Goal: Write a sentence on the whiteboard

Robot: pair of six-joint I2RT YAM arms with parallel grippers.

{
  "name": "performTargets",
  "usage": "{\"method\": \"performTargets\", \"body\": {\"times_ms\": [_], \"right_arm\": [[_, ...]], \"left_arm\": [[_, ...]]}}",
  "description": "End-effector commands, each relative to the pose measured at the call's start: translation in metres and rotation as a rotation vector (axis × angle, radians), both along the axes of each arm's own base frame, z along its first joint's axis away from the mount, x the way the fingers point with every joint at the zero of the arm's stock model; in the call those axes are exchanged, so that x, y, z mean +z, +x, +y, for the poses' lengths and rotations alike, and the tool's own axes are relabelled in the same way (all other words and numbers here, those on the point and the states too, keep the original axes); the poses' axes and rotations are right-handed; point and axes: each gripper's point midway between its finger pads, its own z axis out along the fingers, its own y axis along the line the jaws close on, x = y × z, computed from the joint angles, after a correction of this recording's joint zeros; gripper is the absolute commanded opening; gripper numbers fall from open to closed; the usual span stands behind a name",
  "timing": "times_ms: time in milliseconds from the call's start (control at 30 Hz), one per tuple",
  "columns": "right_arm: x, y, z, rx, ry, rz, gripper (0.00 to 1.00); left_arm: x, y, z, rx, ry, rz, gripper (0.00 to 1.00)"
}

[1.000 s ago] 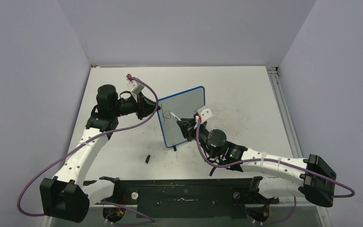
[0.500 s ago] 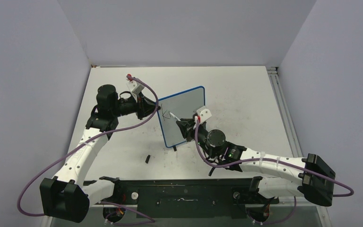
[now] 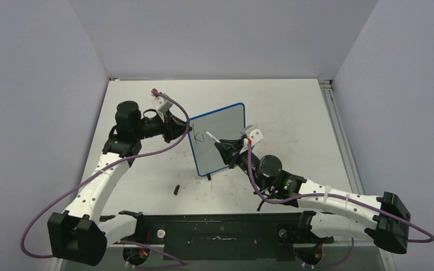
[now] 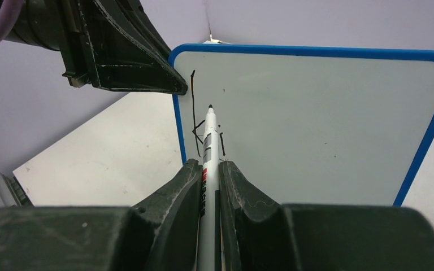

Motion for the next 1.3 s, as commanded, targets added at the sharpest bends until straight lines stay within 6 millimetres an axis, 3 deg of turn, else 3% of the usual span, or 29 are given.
{"method": "performTargets", "body": {"times_ms": [0,500,1267], "right_arm": [[0.020,-0.005,0.001,0.033,0.011,-0.039,0.05],[-0.011,0.006,0.000,0.034,-0.046,0.002,0.05],[-0.033,0.023,0.003,-0.016,-0.076,0.039,0.05]], "left_arm": [[-0.012,-0.005,-0.001,-0.031,0.027,0.026,0.00],[-0.014,-0.003,-0.001,-0.027,0.032,0.034,0.00],[-0.014,-0.003,-0.001,-0.027,0.032,0.034,0.00]]}}
